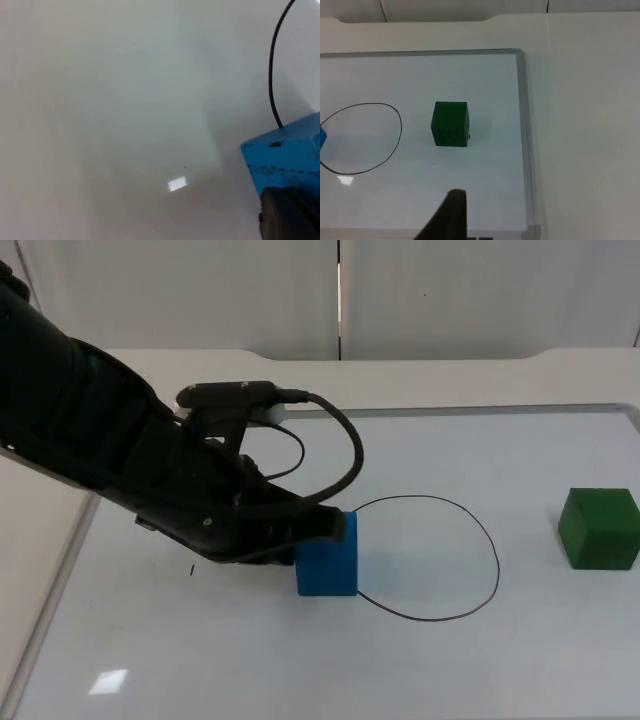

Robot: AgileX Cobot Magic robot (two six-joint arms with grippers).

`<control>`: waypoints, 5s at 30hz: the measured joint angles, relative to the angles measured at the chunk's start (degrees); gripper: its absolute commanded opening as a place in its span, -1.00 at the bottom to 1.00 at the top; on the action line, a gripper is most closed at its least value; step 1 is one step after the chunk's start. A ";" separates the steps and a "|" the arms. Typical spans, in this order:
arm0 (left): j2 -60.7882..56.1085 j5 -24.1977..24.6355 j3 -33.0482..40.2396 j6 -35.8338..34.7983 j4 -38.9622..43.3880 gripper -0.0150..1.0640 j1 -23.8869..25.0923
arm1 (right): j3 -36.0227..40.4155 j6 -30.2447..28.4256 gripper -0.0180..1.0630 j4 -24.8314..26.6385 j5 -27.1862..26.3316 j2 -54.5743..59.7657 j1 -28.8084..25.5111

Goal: Push the two cubes into the marked area.

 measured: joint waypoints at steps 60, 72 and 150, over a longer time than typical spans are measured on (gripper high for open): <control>2.36 10.81 -1.51 4.43 -3.95 -0.98 -0.26 | 0.00 0.13 0.98 0.00 0.00 0.00 0.00; 4.60 13.91 -2.41 7.91 -7.60 -0.98 -0.48 | 0.00 0.13 0.98 0.00 0.00 0.00 0.00; -76.74 31.15 13.56 -51.35 67.79 -0.98 2.62 | 0.00 0.01 0.98 0.38 0.00 0.00 0.00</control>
